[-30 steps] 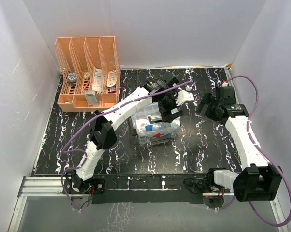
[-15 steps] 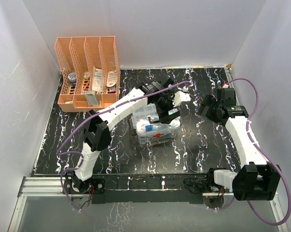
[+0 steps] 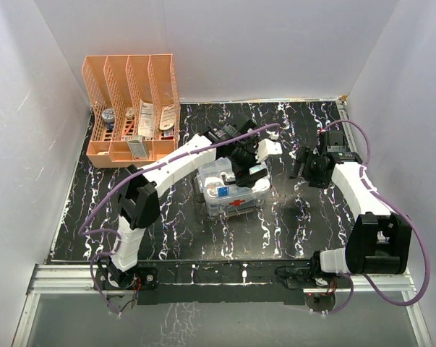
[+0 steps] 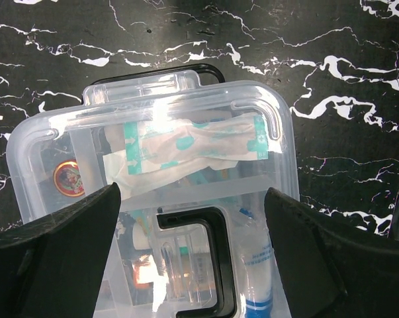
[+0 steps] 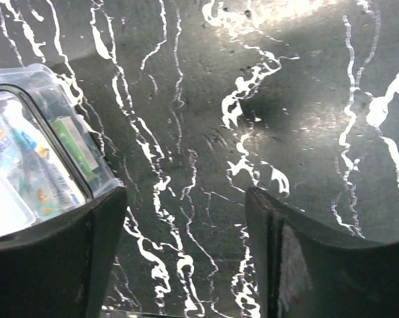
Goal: Organize the medicine kit
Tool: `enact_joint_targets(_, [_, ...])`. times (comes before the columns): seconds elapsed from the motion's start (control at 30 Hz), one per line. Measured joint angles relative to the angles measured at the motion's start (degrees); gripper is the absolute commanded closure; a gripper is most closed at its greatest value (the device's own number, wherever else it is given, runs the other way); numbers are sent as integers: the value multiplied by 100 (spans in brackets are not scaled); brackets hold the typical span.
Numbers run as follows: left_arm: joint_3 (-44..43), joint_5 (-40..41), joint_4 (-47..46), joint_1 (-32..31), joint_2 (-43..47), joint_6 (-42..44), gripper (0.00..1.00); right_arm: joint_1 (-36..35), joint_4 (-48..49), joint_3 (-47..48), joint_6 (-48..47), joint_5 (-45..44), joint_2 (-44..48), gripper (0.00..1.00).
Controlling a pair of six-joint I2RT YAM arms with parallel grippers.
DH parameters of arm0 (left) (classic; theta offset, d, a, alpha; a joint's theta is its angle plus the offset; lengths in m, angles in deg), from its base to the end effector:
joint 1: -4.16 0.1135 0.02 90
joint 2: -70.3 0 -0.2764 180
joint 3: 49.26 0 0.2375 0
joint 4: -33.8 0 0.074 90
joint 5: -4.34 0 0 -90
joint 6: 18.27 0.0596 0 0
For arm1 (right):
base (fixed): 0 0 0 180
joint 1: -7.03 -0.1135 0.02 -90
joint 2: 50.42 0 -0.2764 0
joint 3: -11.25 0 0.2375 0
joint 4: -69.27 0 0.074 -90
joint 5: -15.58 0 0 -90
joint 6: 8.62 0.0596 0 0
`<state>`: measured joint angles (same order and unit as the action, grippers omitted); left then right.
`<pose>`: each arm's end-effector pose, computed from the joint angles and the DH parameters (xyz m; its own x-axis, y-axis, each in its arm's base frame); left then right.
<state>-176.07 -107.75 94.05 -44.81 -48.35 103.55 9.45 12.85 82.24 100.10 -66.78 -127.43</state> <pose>0.2897 -0.3670 0.2878 0.0084 0.7345 -0.6785 0.9959 0.0549 0.0718 0.2557 -0.0029 0.2399 -0.8452 0.3541 -0.4004 0.2657 0.9283 0.2601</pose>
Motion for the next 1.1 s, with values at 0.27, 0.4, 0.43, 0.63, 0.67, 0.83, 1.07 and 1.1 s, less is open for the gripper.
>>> enact_joint_targets(0.27, [-7,20,-52,57,-13,-122,14,33,282,-22,-356,844,-505,100])
enact_joint_targets(0.4, [-98,90,-44,72,-76,-223,12,35,535,-129,-437,1270,-868,100])
enact_joint_targets(0.43, [-122,131,-48,76,-90,-249,12,37,601,-151,-459,1346,-953,100])
enact_joint_targets(0.63, [-498,304,26,131,-337,-321,10,39,809,-162,-531,1652,-1241,100])
enact_joint_targets(0.67, [-555,315,31,155,-376,-317,9,39,866,-175,-535,1705,-1250,100])
enact_joint_targets(0.83, [-807,308,111,238,-544,-243,4,39,1134,-181,-597,2033,-1504,100])
enact_joint_targets(1.07, [-957,192,310,273,-625,44,1,39,1379,-184,-723,2664,-1954,100])
enact_joint_targets(1.1, [-973,175,343,275,-632,87,1,39,1416,-184,-728,2758,-1971,100])
